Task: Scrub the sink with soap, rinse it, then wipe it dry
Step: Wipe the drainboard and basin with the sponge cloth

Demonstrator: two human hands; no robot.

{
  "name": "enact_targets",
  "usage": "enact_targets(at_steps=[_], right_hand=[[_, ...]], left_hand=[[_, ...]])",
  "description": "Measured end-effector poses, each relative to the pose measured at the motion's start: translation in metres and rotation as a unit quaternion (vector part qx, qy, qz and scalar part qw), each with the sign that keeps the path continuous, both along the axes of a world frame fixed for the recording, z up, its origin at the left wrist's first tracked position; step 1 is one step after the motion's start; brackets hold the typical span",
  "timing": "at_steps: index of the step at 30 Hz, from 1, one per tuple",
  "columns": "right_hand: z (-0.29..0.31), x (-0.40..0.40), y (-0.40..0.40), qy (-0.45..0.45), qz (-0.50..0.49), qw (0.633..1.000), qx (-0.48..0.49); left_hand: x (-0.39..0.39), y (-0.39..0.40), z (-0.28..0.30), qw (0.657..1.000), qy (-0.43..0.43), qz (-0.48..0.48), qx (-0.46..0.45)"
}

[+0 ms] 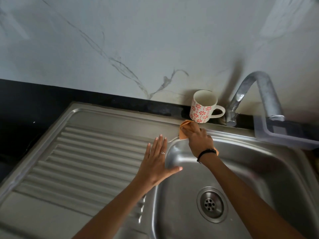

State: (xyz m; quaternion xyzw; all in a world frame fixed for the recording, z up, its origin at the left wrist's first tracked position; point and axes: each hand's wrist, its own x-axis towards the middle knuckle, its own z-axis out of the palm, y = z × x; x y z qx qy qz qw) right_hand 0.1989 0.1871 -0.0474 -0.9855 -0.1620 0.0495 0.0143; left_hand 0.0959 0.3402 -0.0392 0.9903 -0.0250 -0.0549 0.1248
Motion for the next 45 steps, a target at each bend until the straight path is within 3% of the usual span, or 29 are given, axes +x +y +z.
enact_targets(at_steps=[11, 20, 22, 24, 26, 28, 30, 33, 35, 37, 39, 42, 45], right_hand=[[-0.002, 0.001, -0.069, 0.031, -0.063, 0.991, 0.114], [-0.006, -0.011, -0.113, 0.045, -0.18, 0.967, 0.175], [-0.006, -0.023, -0.114, 0.048, -0.246, 0.943, 0.22], [-0.003, -0.04, -0.115, 0.035, -0.322, 0.863, 0.387], [0.005, -0.057, -0.12, 0.051, -0.392, 0.704, 0.59], [0.016, -0.073, -0.133, 0.107, -0.455, 0.559, 0.685], [0.025, -0.087, -0.145, 0.165, -0.481, 0.451, 0.734], [0.043, -0.11, -0.159, 0.225, -0.473, 0.331, 0.786], [0.048, -0.12, -0.167, 0.247, -0.46, 0.286, 0.803], [0.047, -0.124, -0.175, 0.239, -0.462, 0.276, 0.808], [0.046, -0.126, -0.178, 0.225, -0.474, 0.303, 0.796], [0.033, -0.127, -0.182, 0.199, -0.495, 0.385, 0.753], [0.015, -0.128, -0.182, 0.172, -0.496, 0.454, 0.72]], left_hand=[[0.003, -0.024, 0.0, 1.0, 0.022, -0.017, 0.009], [0.0, -0.039, 0.008, 0.998, 0.022, -0.064, 0.006], [-0.003, -0.037, 0.012, 0.997, 0.02, -0.078, 0.01], [-0.004, -0.038, 0.012, 0.995, -0.005, -0.097, 0.008], [0.002, -0.042, 0.011, 0.992, -0.038, -0.121, 0.019], [0.011, -0.055, 0.013, 0.99, -0.051, -0.134, 0.003], [0.023, -0.076, 0.019, 0.987, -0.058, -0.15, -0.026], [0.046, -0.115, 0.034, 0.979, -0.069, -0.17, -0.089], [0.062, -0.143, 0.046, 0.97, -0.068, -0.199, -0.119], [0.081, -0.17, 0.053, 0.961, -0.07, -0.231, -0.137], [0.101, -0.195, 0.057, 0.96, -0.041, -0.234, -0.15], [0.125, -0.226, 0.055, 0.969, 0.052, -0.197, -0.138], [0.14, -0.241, 0.046, 0.972, 0.043, -0.197, -0.121]])
